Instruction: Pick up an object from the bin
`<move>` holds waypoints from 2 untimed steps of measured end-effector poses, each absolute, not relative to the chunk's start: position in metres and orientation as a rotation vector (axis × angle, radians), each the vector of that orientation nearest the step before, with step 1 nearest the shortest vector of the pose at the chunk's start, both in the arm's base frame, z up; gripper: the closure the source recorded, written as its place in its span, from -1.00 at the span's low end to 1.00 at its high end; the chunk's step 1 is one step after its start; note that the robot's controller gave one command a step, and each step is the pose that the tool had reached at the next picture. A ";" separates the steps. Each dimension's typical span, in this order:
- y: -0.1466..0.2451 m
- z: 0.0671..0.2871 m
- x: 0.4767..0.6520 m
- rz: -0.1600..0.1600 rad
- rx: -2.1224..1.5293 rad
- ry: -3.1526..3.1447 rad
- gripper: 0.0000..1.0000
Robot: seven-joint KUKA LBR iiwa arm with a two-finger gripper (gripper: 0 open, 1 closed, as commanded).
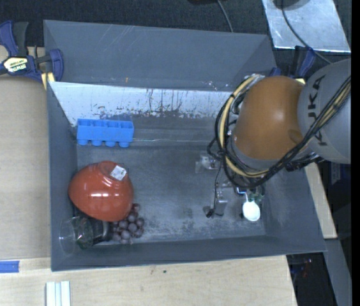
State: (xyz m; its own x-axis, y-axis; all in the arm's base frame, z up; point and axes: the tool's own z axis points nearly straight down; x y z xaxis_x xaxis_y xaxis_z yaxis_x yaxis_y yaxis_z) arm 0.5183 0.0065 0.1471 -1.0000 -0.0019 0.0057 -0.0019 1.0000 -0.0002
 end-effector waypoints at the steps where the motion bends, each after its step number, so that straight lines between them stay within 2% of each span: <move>1: 0.007 0.152 0.520 0.000 0.002 -3.144 -1.00; 2: -0.076 0.070 0.518 0.003 0.199 -3.136 -1.00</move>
Offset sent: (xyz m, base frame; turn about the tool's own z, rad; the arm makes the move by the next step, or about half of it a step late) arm 0.0000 -0.0805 -0.0771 -0.1285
